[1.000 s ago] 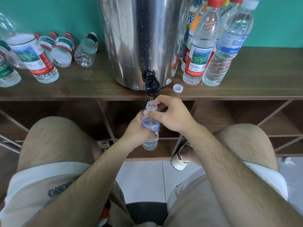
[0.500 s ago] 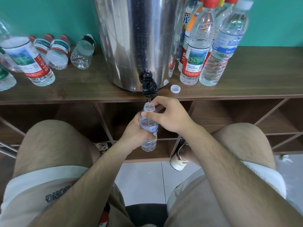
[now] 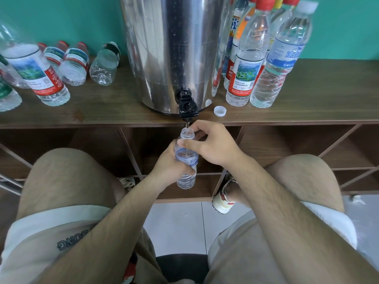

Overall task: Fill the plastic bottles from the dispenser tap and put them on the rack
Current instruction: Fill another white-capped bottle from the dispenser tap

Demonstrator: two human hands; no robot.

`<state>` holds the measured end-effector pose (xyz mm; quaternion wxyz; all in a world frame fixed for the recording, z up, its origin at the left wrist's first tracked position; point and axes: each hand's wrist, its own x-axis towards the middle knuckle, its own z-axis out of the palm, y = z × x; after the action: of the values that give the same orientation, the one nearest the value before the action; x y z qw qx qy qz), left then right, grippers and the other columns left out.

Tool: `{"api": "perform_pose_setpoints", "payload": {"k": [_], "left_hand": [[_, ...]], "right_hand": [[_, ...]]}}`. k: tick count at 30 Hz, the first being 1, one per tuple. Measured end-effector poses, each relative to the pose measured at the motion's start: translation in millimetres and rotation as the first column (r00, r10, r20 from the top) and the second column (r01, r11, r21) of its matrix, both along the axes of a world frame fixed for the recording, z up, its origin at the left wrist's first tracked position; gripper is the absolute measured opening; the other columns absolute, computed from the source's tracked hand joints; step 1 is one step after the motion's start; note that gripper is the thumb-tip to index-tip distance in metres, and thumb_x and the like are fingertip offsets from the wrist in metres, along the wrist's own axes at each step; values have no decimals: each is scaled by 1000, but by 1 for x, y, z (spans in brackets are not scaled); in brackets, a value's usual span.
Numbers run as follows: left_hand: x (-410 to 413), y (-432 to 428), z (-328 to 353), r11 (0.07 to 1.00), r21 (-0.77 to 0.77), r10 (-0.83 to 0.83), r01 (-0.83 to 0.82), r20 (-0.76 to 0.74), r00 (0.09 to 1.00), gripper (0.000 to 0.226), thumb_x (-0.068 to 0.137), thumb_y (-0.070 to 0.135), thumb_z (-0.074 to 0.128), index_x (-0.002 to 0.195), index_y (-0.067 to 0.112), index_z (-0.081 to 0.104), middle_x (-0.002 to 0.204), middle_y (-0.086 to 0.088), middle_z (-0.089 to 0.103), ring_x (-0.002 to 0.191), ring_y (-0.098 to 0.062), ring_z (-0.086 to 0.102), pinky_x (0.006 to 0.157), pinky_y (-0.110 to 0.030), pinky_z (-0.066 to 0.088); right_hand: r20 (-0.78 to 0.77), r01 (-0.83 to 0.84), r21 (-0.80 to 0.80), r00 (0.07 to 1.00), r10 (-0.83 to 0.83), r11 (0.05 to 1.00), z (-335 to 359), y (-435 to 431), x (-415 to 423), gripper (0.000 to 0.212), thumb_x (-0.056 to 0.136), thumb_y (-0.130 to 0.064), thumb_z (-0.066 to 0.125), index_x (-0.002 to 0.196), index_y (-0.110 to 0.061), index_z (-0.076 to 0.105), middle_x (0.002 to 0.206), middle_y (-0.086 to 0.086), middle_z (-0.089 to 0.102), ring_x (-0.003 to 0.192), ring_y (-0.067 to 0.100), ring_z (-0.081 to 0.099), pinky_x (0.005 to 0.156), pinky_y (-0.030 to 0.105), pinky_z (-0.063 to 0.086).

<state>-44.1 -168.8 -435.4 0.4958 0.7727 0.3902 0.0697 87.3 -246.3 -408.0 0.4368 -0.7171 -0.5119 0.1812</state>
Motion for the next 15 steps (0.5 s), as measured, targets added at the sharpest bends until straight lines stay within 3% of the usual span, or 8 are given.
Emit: {"api": "perform_pose_setpoints", "payload": {"k": [15], "left_hand": [[1, 1, -1, 1000, 2, 6, -6, -9, 1000, 86, 74, 6, 90, 145, 22, 44, 136, -1, 61, 127, -23, 59, 111, -48, 49]], "right_hand": [[15, 1, -14, 1000, -1, 1000, 0, 1, 1, 21, 85, -40, 83, 91, -23, 74, 90, -9, 76, 87, 10, 72, 82, 47, 59]]}}
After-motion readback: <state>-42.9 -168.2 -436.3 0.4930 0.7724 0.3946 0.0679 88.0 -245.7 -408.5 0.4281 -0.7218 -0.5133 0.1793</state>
